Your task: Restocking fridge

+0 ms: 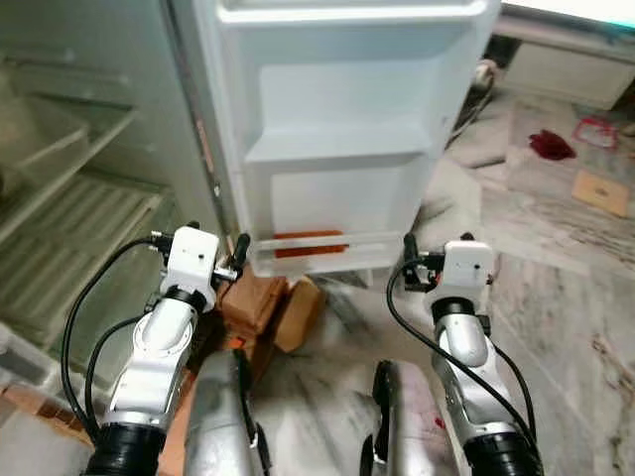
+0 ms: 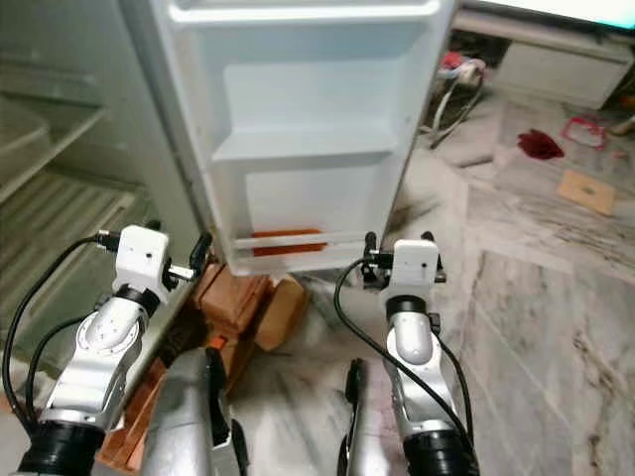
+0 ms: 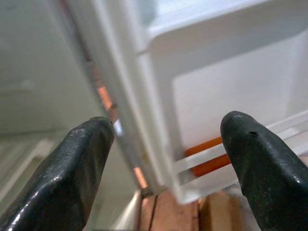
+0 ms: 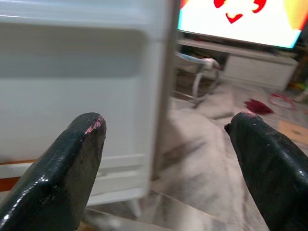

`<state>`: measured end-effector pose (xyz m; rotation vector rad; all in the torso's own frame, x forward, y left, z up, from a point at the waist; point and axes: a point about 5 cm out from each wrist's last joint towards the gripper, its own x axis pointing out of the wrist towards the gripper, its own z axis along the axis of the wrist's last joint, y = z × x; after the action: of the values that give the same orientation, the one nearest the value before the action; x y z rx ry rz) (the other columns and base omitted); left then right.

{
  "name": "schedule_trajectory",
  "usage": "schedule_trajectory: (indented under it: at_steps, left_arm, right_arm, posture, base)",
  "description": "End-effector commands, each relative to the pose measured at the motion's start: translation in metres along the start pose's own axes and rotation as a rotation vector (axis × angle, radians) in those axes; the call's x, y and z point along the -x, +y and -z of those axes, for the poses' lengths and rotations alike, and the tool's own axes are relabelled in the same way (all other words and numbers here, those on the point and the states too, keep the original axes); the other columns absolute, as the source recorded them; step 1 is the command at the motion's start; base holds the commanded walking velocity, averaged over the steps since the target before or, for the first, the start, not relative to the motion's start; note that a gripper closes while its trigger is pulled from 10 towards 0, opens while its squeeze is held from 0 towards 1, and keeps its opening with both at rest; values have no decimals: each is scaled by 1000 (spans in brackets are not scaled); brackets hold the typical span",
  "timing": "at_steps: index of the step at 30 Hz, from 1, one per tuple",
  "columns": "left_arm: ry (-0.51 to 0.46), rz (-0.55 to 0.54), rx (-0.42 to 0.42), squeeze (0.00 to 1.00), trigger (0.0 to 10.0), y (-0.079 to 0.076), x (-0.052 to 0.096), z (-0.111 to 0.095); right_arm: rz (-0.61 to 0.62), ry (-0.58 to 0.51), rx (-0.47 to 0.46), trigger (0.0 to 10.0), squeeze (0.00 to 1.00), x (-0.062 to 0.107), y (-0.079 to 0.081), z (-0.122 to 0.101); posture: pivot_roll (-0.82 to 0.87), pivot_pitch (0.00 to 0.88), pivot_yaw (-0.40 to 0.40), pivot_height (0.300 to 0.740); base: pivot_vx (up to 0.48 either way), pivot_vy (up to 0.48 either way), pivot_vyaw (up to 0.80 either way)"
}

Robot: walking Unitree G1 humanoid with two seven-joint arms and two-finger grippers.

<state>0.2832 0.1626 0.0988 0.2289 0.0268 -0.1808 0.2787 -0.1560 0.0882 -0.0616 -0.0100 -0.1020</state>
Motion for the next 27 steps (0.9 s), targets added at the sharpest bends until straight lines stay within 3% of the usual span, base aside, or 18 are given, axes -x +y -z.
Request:
schedule_trajectory:
  at_steps: [1,8,18,22,27]
  left_arm:
    - [-20,29,-1,0,10000,-6,-4,-4]
    - [-30,28,1,0,10000,-5,-6,-5]
    - [-40,34,4,0,10000,-8,-9,-7]
    - [-51,37,9,0,10000,-9,-11,-9]
    - [-57,29,21,0,10000,-8,-13,-10]
  right_arm:
    - [21,-18,0,10000,0,-3,-8,-7]
    - [16,-29,12,10000,0,-8,-9,-12]
    - [19,-22,20,10000,0,-8,-8,-13]
    - [18,-30,20,10000,0,-9,-7,-14]
    - [11,-36,27,10000,0,-9,-5,-14]
  posture:
    - [11,0,4,561]
    - [10,0,2,561]
    - [-1,0,3,561]
    - [-1,0,2,561]
    - [2,0,-2,561]
  base:
    - [0,-398,-800]
    - [0,-424,-656]
    - [0,-412,0]
    - [0,-410,-800]
    - [0,0,-163]
